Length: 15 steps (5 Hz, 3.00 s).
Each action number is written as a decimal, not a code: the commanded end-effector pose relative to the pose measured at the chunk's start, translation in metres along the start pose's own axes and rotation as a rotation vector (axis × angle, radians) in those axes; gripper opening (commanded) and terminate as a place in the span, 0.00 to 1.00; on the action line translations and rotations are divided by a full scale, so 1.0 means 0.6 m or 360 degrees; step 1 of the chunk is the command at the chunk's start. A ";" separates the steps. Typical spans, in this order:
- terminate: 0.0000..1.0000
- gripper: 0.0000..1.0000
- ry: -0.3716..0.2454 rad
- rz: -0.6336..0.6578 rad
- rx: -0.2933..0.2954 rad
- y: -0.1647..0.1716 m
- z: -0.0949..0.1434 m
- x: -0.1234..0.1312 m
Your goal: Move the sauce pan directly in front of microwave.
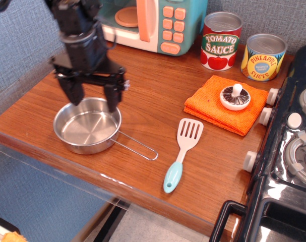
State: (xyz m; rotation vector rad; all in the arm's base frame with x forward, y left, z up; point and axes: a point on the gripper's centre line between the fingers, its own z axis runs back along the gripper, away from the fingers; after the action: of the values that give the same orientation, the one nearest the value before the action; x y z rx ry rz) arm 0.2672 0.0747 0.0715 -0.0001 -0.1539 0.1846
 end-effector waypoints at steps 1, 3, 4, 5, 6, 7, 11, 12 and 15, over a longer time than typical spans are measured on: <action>0.00 1.00 0.0040 0.0082 0.0018 -0.052 -0.036 0.021; 0.00 1.00 0.0075 0.0149 0.0061 -0.078 -0.054 0.028; 0.00 1.00 0.0125 0.0188 0.0140 -0.069 -0.071 0.020; 0.00 1.00 0.0173 0.0224 0.0186 -0.063 -0.084 0.015; 0.00 0.00 0.0194 0.0213 0.0213 -0.064 -0.093 0.011; 0.00 0.00 0.0187 0.0202 0.0203 -0.066 -0.094 0.009; 0.00 0.00 0.0026 0.0412 0.0017 -0.083 -0.022 0.054; 0.00 0.00 -0.0015 0.0414 0.0020 -0.063 0.005 0.097; 0.00 0.00 0.0002 0.0256 0.0251 -0.019 -0.053 0.201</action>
State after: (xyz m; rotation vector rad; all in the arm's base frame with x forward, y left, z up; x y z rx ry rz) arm 0.3866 0.0883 0.0377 0.1478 -0.0807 0.3576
